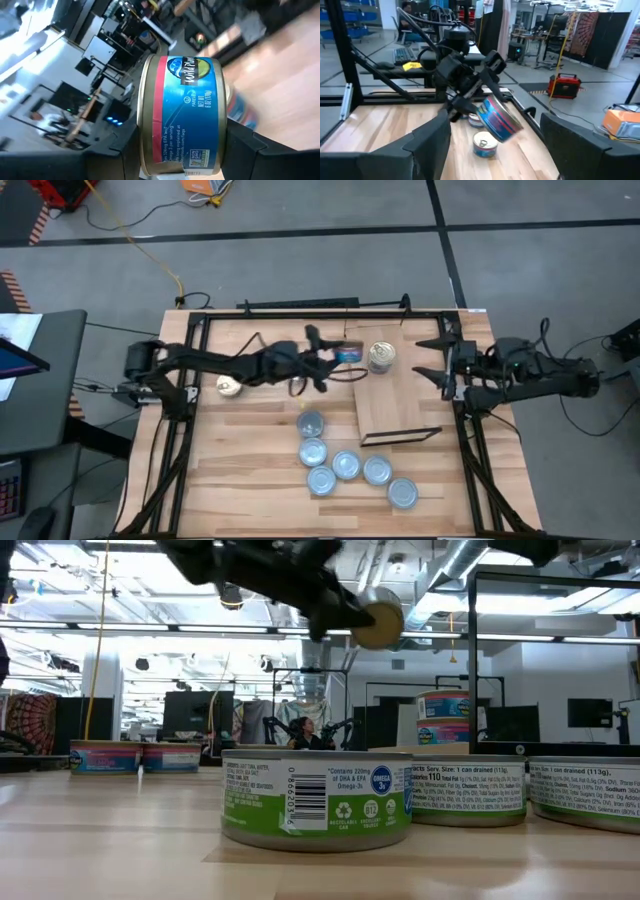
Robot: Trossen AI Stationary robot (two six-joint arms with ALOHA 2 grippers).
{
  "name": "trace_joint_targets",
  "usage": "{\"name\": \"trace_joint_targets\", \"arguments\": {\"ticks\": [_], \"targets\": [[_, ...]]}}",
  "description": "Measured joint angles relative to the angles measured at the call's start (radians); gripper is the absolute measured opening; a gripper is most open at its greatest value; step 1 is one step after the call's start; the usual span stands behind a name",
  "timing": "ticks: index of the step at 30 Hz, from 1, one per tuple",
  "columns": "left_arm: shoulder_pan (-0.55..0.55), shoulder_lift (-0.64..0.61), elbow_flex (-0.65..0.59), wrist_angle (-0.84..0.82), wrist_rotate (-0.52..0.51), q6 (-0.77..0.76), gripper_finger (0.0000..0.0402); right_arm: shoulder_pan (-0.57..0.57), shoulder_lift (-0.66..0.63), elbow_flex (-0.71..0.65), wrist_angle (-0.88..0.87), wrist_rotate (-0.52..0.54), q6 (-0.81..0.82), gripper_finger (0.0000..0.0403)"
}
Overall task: Stack canned seafood by type on shelf
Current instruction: Stack the blue-pink tuna can on top of the other blue-pink tuna can on the shelf
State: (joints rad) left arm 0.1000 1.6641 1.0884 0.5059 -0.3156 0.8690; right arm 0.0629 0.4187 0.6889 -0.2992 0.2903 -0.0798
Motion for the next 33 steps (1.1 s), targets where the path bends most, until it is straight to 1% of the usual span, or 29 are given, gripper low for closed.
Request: {"name": "trace_joint_targets", "arguments": {"ticks": [4,6,12,17,20,22,26,29,33], "targets": [[0.021,0.104,0.106,-0.077,0.010,0.124,0.0192,-0.022,-0.015,-0.025,-0.005,0.000,0.011,0.0329],[0.026,0.146,0.147,-0.103,0.053,0.182,0.0192,-0.034,-0.014,-0.032,-0.010,0.000,0.006,0.0329],[0.023,0.246,0.256,-0.089,0.072,0.433,0.0192,-0.083,-0.023,-0.034,0.056,0.000,-0.062,0.0329],[0.030,0.303,0.331,-0.076,0.089,0.560,0.0192,-0.133,-0.034,-0.034,0.106,0.000,-0.080,0.0329],[0.048,0.346,0.378,-0.063,0.126,0.631,0.0192,-0.171,-0.030,-0.034,0.124,0.000,-0.061,0.0329],[0.064,0.385,0.417,-0.063,0.158,0.670,0.0192,-0.200,-0.020,-0.034,0.139,0.000,-0.044,0.0329],[0.088,0.462,0.495,-0.073,0.155,0.698,0.0193,-0.248,0.009,-0.034,0.130,0.000,-0.028,0.0329],[0.098,0.497,0.552,-0.140,0.134,0.700,0.0193,-0.272,0.034,-0.034,0.127,0.000,-0.026,0.0329],[0.097,0.496,0.590,-0.259,0.107,0.686,0.0193,-0.288,0.055,-0.034,0.122,0.000,-0.026,0.0329]]}}
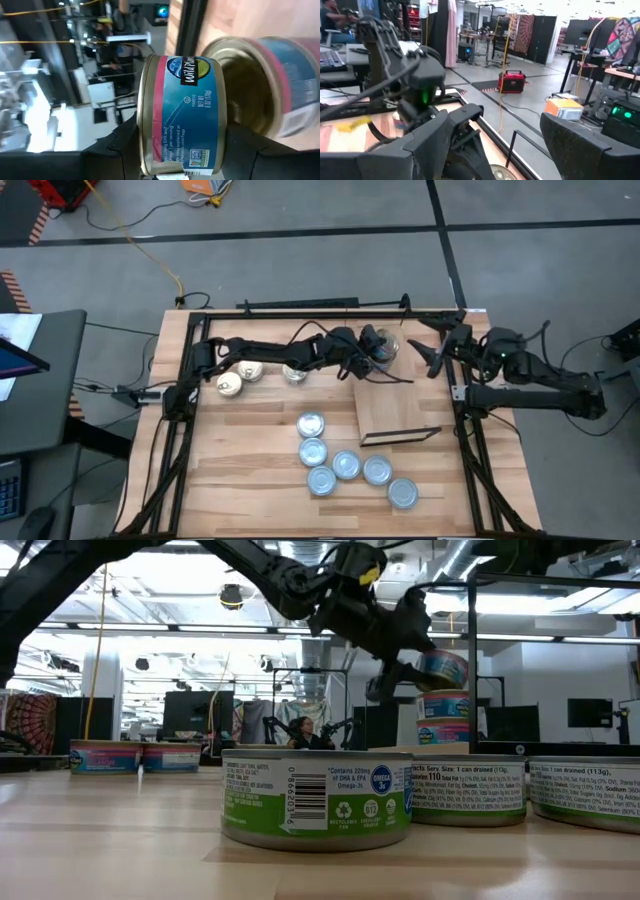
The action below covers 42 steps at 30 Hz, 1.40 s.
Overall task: Stack canned seafood by type on shelf
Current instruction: Stack the blue-pink tuna can on top of the other blue-pink tuna can on the shelf
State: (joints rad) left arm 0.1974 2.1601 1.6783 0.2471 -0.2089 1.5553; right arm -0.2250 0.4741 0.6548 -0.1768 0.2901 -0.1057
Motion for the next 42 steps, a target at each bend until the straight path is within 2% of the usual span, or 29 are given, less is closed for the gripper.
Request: {"name": "trace_joint_targets", "arguments": {"ticks": [4,14,20,42], "targets": [[-0.002,-0.008,0.003,-0.020,-0.034,-0.017,0.0205,0.000,0.005,0.000,-0.001,-0.003,0.000,0.0329],[-0.018,-0.006,0.002,-0.036,-0.066,0.021,0.0274,0.002,0.004,0.000,-0.004,-0.029,0.024,0.0329],[-0.020,-0.007,0.001,-0.065,-0.142,0.034,0.0303,0.002,0.004,0.000,-0.024,-0.030,0.028,0.0329],[-0.036,-0.034,0.000,-0.160,-0.184,-0.044,0.0309,0.002,0.004,0.000,-0.030,-0.031,0.028,0.0329]]}}
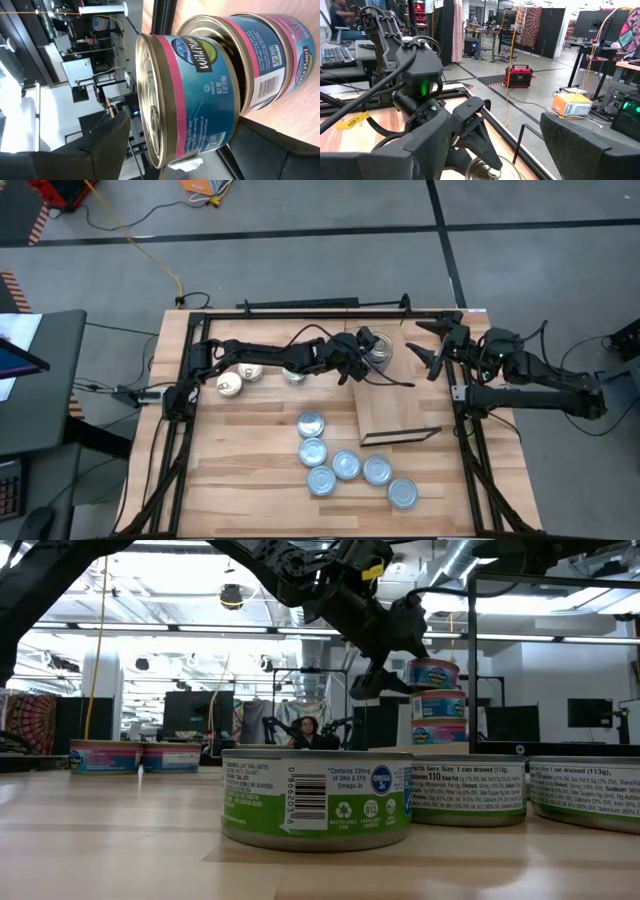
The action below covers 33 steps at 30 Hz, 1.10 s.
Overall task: Stack canned seafood by type on shelf
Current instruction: Stack the blue-pink tuna can on top of the other blue-pink tuna can on the shelf
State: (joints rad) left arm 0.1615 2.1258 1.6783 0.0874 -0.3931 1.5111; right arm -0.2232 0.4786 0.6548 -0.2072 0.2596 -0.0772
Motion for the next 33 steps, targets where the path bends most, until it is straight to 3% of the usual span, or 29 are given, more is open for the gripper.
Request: {"name": "trace_joint_targets", "arguments": {"ticks": [33], "targets": [[-0.035,-0.012,0.000,-0.077,-0.075,0.157,0.0327,0.000,0.000,0.000,-0.002,0.000,0.006,0.0329]]}}
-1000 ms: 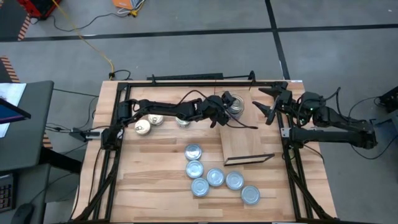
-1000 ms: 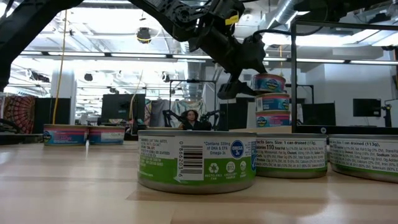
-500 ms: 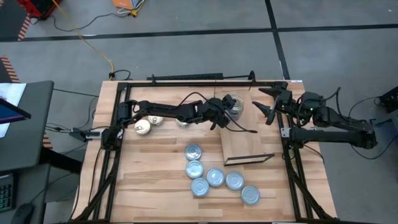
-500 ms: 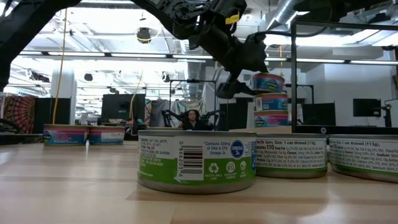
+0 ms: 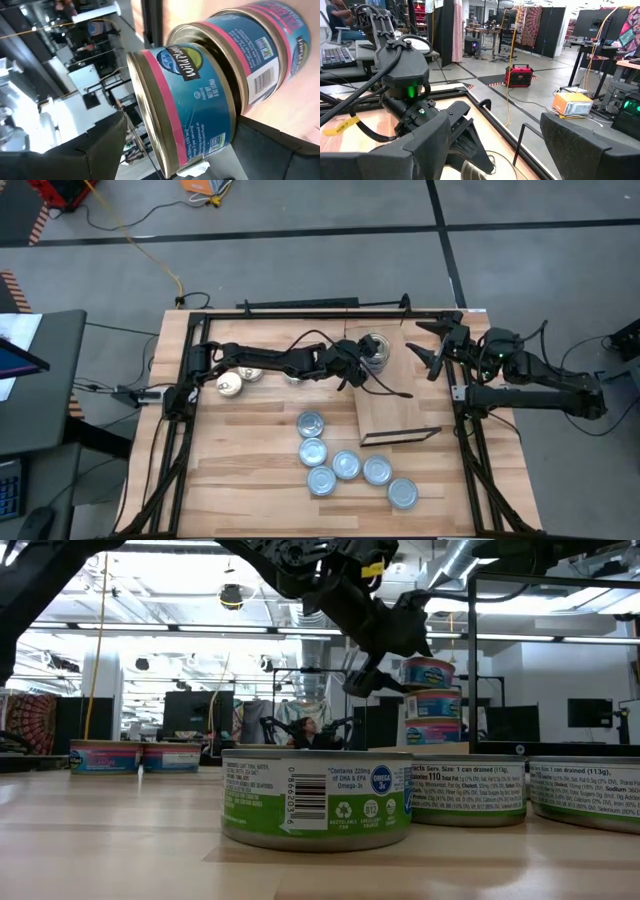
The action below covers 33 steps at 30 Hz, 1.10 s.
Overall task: Stack canned seafood by type on shelf
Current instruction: Stack the blue-pink tuna can on top of the other blue-pink tuna can on the shelf
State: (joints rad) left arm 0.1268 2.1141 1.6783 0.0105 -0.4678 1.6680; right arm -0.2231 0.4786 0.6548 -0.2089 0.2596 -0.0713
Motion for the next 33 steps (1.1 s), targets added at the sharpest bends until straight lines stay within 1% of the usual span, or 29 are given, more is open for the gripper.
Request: {"name": "trace_joint_targets", "arguments": {"ticks": [5,15,20,28,33], "targets": [[0.001,-0.051,-0.001,-0.103,0.061,-0.041,0.0327,0.000,0.000,0.000,0.000,0.000,0.000,0.0329],[0.000,-0.067,-0.002,-0.131,0.105,-0.064,0.0327,0.000,0.021,0.000,0.010,0.000,0.002,0.0329],[0.000,-0.067,-0.002,-0.131,0.095,-0.035,0.0327,0.000,0.022,0.000,0.007,0.000,0.003,0.0329],[-0.002,-0.067,-0.002,-0.134,0.078,-0.031,0.0327,0.000,0.021,0.000,0.000,-0.002,0.003,0.0329],[0.000,-0.067,-0.002,-0.128,0.101,-0.026,0.0327,0.000,0.022,0.000,0.000,-0.002,0.008,0.0329]]}}
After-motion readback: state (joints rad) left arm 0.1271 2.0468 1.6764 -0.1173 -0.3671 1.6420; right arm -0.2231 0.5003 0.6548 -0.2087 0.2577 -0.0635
